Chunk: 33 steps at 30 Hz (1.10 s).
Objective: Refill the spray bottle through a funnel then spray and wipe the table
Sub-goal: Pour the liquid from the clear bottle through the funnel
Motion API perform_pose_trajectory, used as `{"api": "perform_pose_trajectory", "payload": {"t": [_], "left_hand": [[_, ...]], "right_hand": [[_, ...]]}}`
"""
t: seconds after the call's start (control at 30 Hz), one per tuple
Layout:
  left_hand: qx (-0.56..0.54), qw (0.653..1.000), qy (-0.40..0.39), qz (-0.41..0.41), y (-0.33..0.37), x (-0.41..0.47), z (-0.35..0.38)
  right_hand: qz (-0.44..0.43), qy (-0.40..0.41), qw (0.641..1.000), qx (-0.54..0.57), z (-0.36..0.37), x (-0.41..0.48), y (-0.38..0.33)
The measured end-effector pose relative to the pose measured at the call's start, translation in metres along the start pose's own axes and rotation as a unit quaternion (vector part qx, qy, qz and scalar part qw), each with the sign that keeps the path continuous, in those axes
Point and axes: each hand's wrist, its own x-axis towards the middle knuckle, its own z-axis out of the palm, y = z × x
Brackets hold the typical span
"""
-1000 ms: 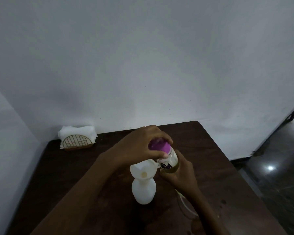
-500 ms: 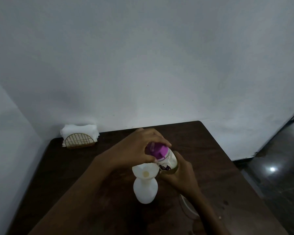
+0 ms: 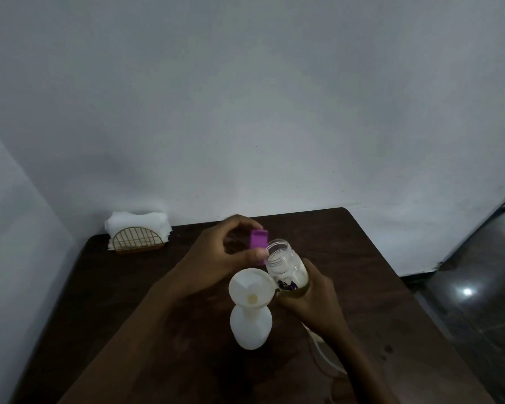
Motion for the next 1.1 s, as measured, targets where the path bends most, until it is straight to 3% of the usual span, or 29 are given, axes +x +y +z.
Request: {"api": "perform_pose_trajectory", "payload": {"t": [0.1,0.2,0.3,0.5,0.73,0.9,1.0,1.1], "left_hand": [[-0.103,0.992,0.074,-0.019,-0.008,-0.006,-0.008],[-0.234,0.96,0.145,-0.057,-0.03,-0.021,-0.011],[-0.279,0.933,0.188,-0.131,-0.074,-0.044,-0.009],[-0.138,0.929,0.195,-0.283,-0.167,-0.087,0.038],[0.032,0.934,0.153,-0.32,-0.231,-0.114,0.072],[0.142,0.909,0.143,-0.365,-0.225,-0.115,0.073],[0.056,0.924,0.148,-0.348,-0.197,-0.098,0.068],[-0.022,0.966,0.108,-0.233,-0.158,-0.072,0.059]], "right_hand": [[0.006,0.01,1.0,-0.006,-0.002,-0.001,-0.003],[0.017,0.017,1.0,0.01,-0.003,-0.001,-0.006],[0.022,0.018,0.999,-0.017,-0.006,-0.002,-0.003],[0.048,0.006,0.996,-0.073,-0.01,0.002,0.02],[0.055,-0.008,0.992,-0.118,-0.014,0.008,0.033],[0.052,-0.011,0.986,-0.156,-0.015,0.008,0.036],[0.045,-0.02,0.983,-0.179,-0.015,0.009,0.038],[0.048,-0.028,0.977,-0.205,-0.019,0.011,0.036]]}}
